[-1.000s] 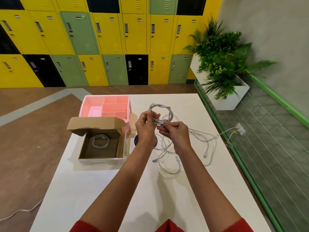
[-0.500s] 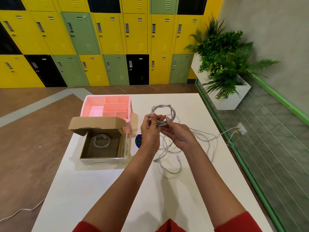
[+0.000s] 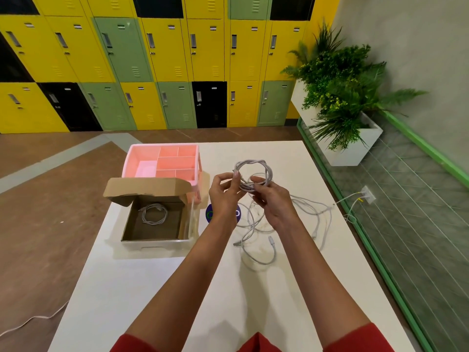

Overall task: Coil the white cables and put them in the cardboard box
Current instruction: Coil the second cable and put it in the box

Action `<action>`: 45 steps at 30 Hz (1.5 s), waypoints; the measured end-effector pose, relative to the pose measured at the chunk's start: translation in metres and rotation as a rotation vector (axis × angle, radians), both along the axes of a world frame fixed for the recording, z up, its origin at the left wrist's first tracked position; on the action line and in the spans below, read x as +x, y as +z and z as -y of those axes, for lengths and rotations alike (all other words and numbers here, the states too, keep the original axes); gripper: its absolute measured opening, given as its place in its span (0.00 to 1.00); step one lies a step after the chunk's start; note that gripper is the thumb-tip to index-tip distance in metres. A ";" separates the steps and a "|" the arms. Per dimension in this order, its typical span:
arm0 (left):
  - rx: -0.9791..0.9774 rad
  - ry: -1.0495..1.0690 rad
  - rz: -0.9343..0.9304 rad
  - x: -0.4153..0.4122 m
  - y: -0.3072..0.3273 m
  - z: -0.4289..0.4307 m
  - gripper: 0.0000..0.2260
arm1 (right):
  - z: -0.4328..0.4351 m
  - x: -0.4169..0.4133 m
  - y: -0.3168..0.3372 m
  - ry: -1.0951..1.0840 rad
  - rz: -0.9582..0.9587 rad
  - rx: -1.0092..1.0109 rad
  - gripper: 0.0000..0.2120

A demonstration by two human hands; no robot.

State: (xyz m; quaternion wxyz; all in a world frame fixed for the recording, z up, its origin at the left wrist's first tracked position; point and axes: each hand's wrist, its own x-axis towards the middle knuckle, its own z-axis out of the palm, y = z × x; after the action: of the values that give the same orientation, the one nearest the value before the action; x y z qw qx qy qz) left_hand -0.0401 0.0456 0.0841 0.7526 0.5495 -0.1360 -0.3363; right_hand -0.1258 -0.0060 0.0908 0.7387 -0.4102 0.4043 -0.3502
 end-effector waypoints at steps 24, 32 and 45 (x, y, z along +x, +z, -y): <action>0.268 -0.347 0.494 0.022 -0.010 0.007 0.06 | 0.027 -0.023 0.008 0.180 -0.274 -0.456 0.08; 0.203 -0.425 0.223 0.004 -0.007 -0.002 0.10 | 0.026 -0.019 -0.006 -0.012 -0.376 -0.572 0.04; 0.193 -0.548 0.212 0.010 0.001 -0.011 0.05 | 0.021 -0.026 -0.008 0.003 -0.324 -0.643 0.04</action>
State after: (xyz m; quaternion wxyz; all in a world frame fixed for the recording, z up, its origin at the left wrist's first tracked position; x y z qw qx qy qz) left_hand -0.0303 0.0561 0.0854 0.5600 0.5932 -0.3243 -0.4789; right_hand -0.1522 -0.0273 0.0831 0.4987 -0.6724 0.3848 -0.3887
